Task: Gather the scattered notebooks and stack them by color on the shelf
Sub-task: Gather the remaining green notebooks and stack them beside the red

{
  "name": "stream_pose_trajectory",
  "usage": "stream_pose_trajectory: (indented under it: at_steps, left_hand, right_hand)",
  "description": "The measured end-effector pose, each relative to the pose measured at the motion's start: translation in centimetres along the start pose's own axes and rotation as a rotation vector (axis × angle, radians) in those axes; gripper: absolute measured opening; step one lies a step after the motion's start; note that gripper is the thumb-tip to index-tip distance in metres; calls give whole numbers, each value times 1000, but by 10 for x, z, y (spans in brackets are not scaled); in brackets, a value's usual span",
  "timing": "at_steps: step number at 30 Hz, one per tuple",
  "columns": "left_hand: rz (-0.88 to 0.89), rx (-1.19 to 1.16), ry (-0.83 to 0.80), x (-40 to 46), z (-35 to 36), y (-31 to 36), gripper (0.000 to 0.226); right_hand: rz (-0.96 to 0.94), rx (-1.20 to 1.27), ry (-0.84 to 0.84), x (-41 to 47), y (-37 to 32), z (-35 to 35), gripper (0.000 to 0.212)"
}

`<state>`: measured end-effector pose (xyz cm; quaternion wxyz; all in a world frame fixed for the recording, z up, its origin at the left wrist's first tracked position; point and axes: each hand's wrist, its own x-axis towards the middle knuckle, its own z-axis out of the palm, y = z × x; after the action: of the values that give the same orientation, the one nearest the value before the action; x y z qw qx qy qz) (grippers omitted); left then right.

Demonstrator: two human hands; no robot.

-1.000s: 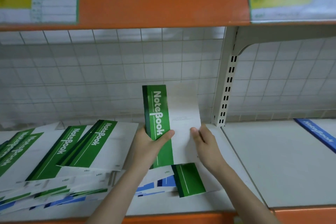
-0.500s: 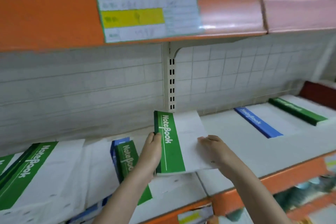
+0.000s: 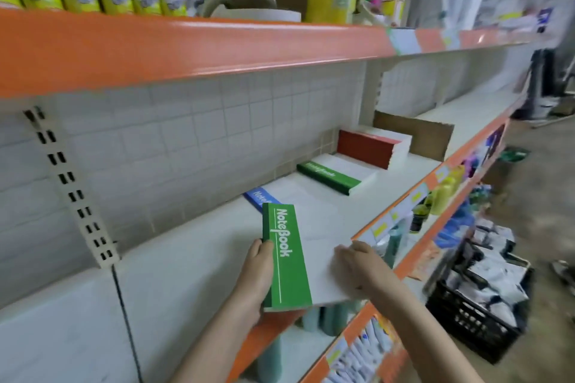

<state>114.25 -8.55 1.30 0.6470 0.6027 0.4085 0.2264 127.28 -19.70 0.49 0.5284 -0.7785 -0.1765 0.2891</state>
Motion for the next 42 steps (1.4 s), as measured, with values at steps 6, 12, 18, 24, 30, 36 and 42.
stream_pose_trajectory:
  at_steps: [6,12,18,24,30,36,42]
  left_hand:
    - [-1,-9,-128,11,103,1,24]
    - [25,57,-213,15,177,0,25]
    - [40,74,-274,36,231,2,24]
    - [20,19,-270,75,280,17,25]
    - [23,-37,-227,127,308,46,27]
    - [44,-88,-45,169,299,63,24]
    - [9,-145,120,194,276,65,24]
  right_hand:
    - [15,-31,148,17,35,-91,21]
    - [-29,-127,219,16,57,-153,16]
    - [-36,-86,271,37,63,-198,22]
    - [-2,-88,286,91,60,-238,19]
    - [-42,-126,221,162,34,-261,18]
    - [-132,-143,105,226,5,-249,22]
    - [-211,-203,-59,273,-19,-220,18]
